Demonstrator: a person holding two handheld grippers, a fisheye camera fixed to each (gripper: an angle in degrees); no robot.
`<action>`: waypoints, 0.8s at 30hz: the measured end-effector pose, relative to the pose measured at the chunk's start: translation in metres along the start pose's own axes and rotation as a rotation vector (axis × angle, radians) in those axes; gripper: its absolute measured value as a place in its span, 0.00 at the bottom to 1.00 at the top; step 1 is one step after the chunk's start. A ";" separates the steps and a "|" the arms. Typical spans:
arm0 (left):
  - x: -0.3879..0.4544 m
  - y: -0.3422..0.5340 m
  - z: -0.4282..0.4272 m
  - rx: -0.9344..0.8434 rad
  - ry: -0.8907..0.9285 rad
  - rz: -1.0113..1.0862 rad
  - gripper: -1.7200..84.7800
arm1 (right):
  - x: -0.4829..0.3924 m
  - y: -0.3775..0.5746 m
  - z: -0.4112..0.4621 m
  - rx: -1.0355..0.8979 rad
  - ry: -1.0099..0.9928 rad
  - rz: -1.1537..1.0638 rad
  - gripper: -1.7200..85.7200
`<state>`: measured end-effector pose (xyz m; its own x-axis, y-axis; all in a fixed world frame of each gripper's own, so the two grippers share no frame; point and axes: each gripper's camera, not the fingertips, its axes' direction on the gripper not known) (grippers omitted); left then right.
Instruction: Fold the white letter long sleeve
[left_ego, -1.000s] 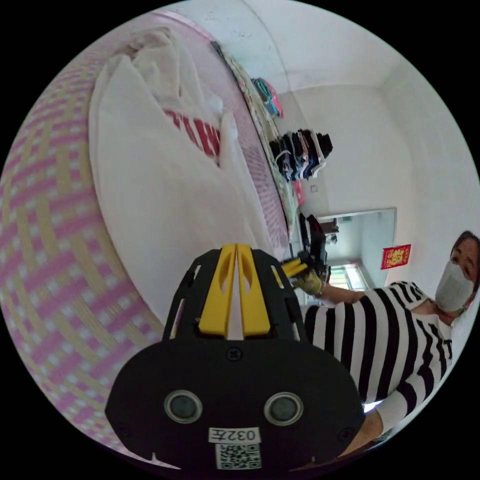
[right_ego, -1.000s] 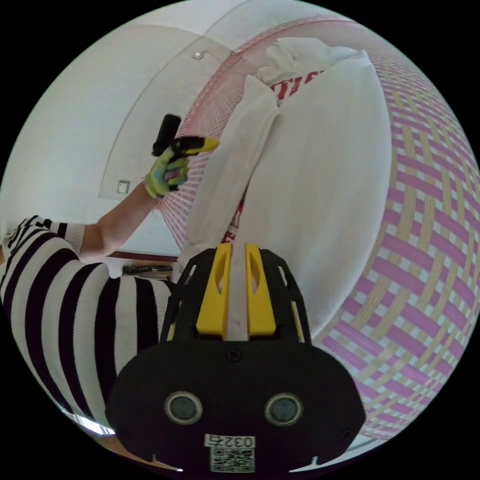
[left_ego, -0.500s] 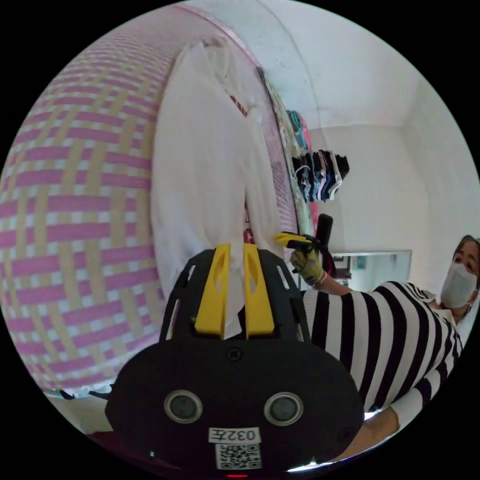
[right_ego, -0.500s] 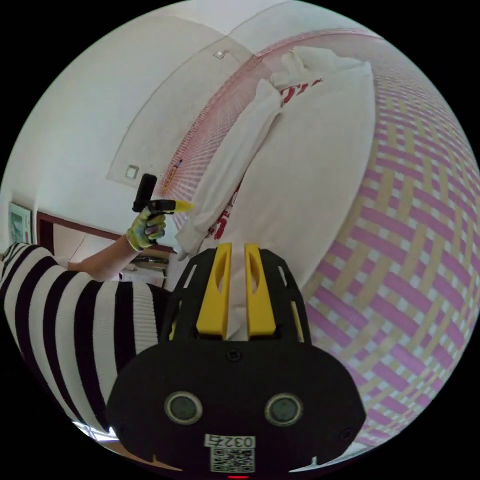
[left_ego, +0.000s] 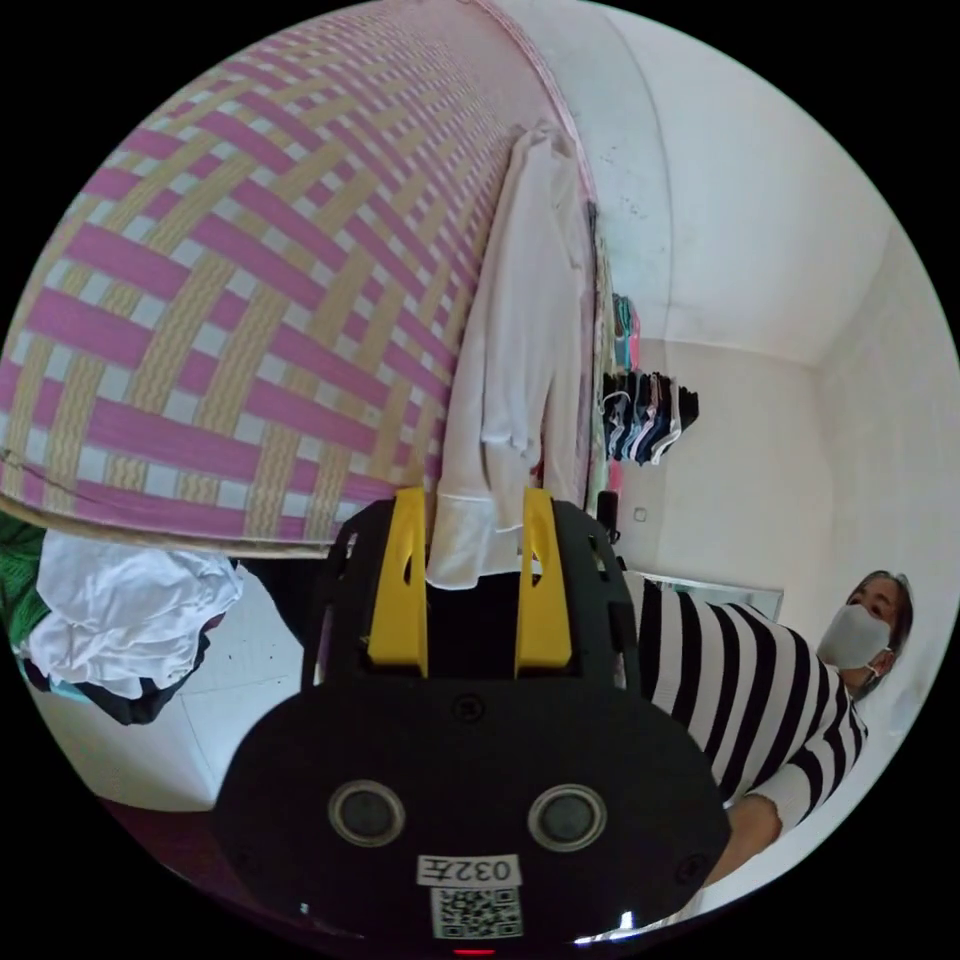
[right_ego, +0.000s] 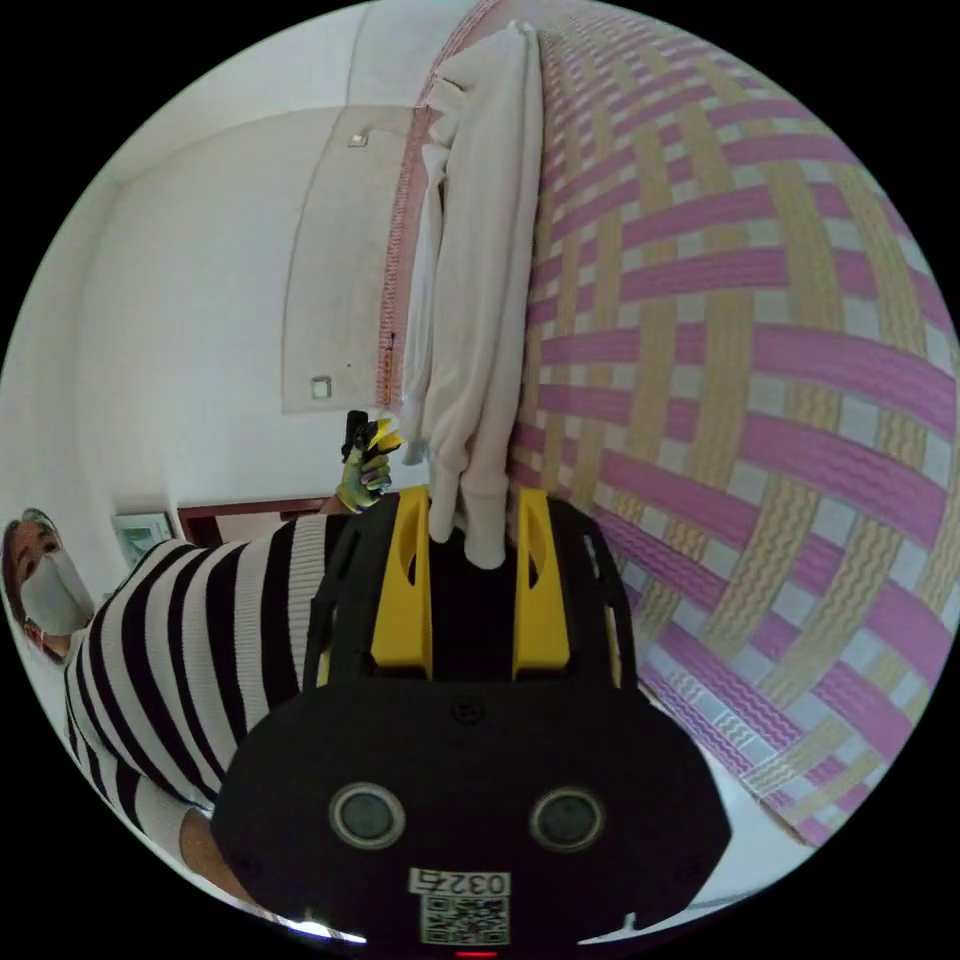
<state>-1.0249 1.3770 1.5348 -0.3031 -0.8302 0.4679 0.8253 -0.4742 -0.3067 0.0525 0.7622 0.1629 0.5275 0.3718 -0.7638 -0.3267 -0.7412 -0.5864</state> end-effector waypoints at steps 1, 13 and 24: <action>0.000 -0.002 0.002 -0.020 0.007 0.005 0.15 | -0.001 -0.001 0.001 -0.014 0.001 -0.002 0.16; -0.013 -0.024 0.009 -0.238 0.129 0.142 0.17 | 0.001 -0.009 -0.004 -0.018 -0.061 0.102 0.14; -0.004 0.011 -0.001 -0.245 0.063 0.246 0.03 | -0.027 0.027 -0.036 0.047 0.050 0.111 0.08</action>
<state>-1.0155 1.3745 1.5287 -0.1447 -0.9411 0.3055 0.7404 -0.3078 -0.5976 0.0573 0.7120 0.1772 0.5241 0.2599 -0.8111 -0.4212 -0.7486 -0.5120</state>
